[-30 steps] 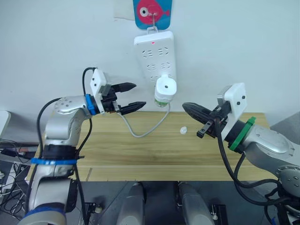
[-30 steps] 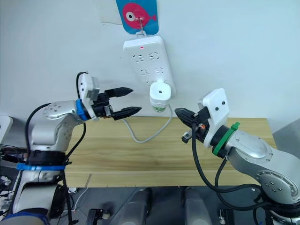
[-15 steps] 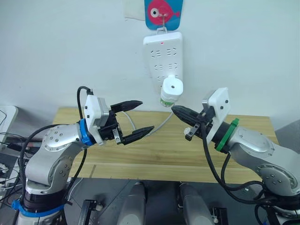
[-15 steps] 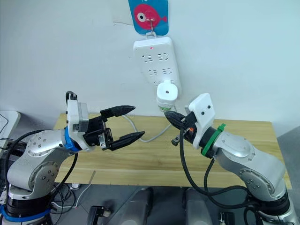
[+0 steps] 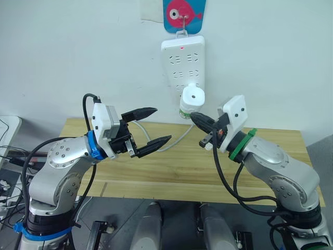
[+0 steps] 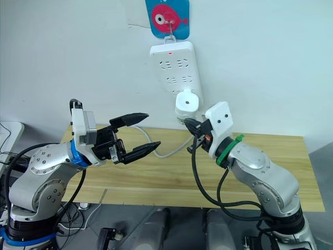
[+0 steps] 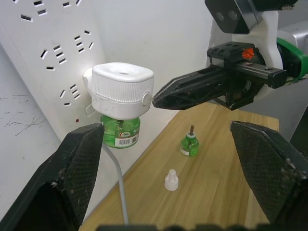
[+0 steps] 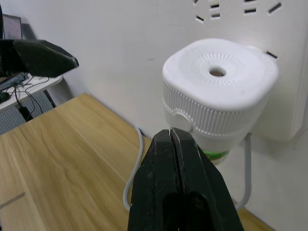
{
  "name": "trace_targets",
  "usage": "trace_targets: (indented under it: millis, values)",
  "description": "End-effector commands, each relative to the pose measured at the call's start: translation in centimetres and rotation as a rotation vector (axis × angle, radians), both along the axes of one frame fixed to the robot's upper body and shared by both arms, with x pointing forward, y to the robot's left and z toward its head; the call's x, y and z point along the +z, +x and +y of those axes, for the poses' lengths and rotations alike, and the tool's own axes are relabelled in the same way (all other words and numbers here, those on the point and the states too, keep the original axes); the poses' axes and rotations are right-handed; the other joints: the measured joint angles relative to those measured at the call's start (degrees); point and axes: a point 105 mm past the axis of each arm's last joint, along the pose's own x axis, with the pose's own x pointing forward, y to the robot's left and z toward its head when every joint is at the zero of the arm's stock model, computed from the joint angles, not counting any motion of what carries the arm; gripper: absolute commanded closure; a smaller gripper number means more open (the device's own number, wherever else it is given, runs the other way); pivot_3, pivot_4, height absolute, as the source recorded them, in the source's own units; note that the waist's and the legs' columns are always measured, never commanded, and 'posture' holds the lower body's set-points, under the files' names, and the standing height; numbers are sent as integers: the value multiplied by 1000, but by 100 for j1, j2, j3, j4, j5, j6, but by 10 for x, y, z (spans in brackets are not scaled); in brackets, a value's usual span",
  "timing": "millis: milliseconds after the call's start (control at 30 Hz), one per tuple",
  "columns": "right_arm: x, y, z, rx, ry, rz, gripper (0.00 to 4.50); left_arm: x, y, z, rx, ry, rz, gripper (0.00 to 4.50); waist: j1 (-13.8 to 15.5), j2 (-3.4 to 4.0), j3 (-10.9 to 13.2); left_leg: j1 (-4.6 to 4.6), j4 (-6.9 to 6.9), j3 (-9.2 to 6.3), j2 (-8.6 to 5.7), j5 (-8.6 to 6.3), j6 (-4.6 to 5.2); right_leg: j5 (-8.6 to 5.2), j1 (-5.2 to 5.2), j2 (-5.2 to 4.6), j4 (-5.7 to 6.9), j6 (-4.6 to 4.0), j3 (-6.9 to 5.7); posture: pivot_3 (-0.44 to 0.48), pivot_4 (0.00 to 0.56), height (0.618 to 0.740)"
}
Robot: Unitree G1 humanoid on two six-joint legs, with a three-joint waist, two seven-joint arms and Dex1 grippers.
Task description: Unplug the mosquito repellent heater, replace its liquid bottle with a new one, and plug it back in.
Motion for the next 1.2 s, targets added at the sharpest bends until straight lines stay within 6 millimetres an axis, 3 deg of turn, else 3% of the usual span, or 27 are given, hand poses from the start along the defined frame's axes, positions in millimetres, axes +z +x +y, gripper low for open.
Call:
trace_targets:
  millis: [33,900,1033,1200]
  values:
    - [11,-4,2,12,17,-54,4500,11,-5,-1,-24,12,-65,36,1,0,0,0,0,0,0,0,0,0,0,0,0,0,-1,279,283,740]
    - [15,15,-9,-120,-1,-110,4500,11,-1,-11,-32,-7,-66,36,-2,0,0,6,0,1,-1,2,-4,1,1,6,5,-1,1,272,290,740]
    - [14,12,-9,-113,2,-105,4500,9,-1,-12,-33,-8,-65,36,-3,0,0,9,0,1,-1,3,-4,1,2,7,6,-1,2,272,290,740]
    - [9,-9,0,25,-12,-69,4500,6,0,-10,-31,4,-64,36,4,1,0,9,-1,1,0,2,-4,1,2,7,5,-1,2,271,292,740]
